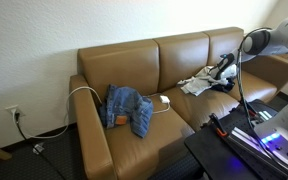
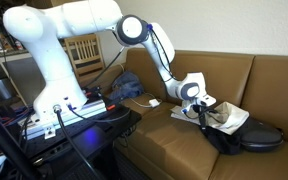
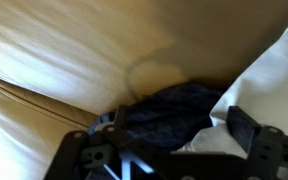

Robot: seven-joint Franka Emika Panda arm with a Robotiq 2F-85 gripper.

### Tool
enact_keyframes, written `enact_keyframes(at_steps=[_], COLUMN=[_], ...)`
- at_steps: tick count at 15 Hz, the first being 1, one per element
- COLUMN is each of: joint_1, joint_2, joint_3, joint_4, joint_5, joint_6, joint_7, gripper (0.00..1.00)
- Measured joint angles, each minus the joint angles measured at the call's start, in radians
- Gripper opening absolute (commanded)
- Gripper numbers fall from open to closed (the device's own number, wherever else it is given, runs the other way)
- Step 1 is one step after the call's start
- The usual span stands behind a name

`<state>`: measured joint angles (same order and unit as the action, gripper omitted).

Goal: Move the clothing to the left side of the sofa

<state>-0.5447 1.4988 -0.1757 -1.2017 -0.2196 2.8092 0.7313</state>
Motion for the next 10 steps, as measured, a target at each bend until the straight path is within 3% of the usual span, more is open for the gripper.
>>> enact_keyframes(at_steps=[5,6,7,10], joint_1=[0.109,0.132,0.154,0.209], joint_2=[0.000,0.000,0.000,0.000], joint_3=[-0.106,-0.123,-0.137,-0.174], joint_4=[-0.005,-0.005,-0.006,-0.013], joint_5=[-0.051,-0.073,-0.098,-0.204], joint_6=[0.002,0.002,0.002,-0.002], joint_7=[0.337,0.404,0.470,0.666], gripper=[1.00,0.75,0.74,0.53])
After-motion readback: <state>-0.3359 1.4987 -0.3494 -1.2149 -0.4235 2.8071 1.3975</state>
